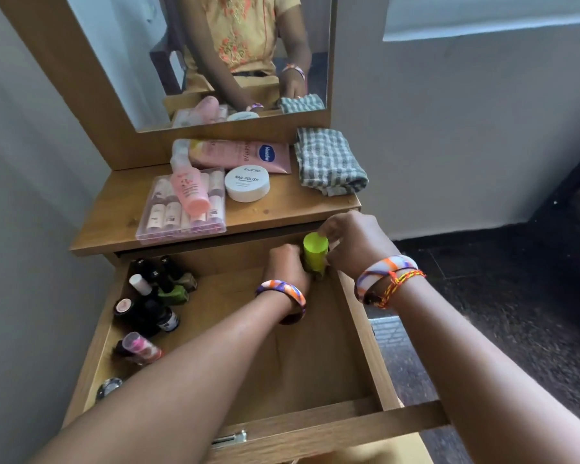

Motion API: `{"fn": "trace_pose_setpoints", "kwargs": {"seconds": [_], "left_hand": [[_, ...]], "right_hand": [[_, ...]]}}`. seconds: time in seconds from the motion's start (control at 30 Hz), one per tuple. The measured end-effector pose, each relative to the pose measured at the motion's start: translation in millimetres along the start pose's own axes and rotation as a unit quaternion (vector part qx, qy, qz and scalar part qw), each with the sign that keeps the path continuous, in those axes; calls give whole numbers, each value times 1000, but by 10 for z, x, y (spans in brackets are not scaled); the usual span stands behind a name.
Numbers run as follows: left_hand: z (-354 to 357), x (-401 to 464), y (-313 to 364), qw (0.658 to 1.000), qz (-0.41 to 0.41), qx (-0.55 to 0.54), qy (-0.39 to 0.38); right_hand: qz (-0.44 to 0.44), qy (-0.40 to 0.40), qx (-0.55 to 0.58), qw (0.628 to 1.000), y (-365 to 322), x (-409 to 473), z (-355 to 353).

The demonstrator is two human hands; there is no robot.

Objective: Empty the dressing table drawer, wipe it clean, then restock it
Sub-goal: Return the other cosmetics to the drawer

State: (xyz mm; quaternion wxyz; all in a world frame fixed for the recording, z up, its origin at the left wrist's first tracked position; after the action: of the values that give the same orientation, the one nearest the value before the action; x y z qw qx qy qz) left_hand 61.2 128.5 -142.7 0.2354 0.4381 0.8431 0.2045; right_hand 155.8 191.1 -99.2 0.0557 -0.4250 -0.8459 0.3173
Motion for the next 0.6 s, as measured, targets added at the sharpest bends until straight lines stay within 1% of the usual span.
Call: {"fn": "trace_pose_setpoints", "kwargs": {"seconds": [0.1,0.27,0.33,0.4,0.43,0.5,0.57,0.6], "left_hand": [[-21,14,17,1000,-1,4,20],[-32,-47,-14,999,-14,28,18],[-128,-109,32,1000,5,21,11],[-329,-210,137,998,57,18,16],[-474,-263,195,996,85,27,31],[-834,-355,305,983,128,80,102],[-1235,-387,386,962,132,148,188],[-1406,-342,393,956,113,176,206]], "right_hand": [[1,14,16,1000,23,-12,-39],[0,20,27,999,-37,-106,-95],[-12,20,45,999,-121,-158,-164],[-33,36,72,996,-255,-213,-273],[-44,49,88,994,-328,-221,-330],[-50,57,130,989,-474,-178,-403],[-47,32,165,985,-626,-52,-381],[-44,17,175,984,-697,29,-349]]}}
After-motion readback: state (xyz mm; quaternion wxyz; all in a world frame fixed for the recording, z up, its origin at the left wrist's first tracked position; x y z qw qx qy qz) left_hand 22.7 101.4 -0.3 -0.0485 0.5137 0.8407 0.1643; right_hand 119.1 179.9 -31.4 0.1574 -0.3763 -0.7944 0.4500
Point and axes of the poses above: each hand's wrist, its own x-axis towards the middle knuckle, its own z-axis out of the palm, y = z × x, the point moved 7 cm from there along x, towards the middle knuckle, and after that the axes turned 7 degrees about -y, right-handed, at the moved point
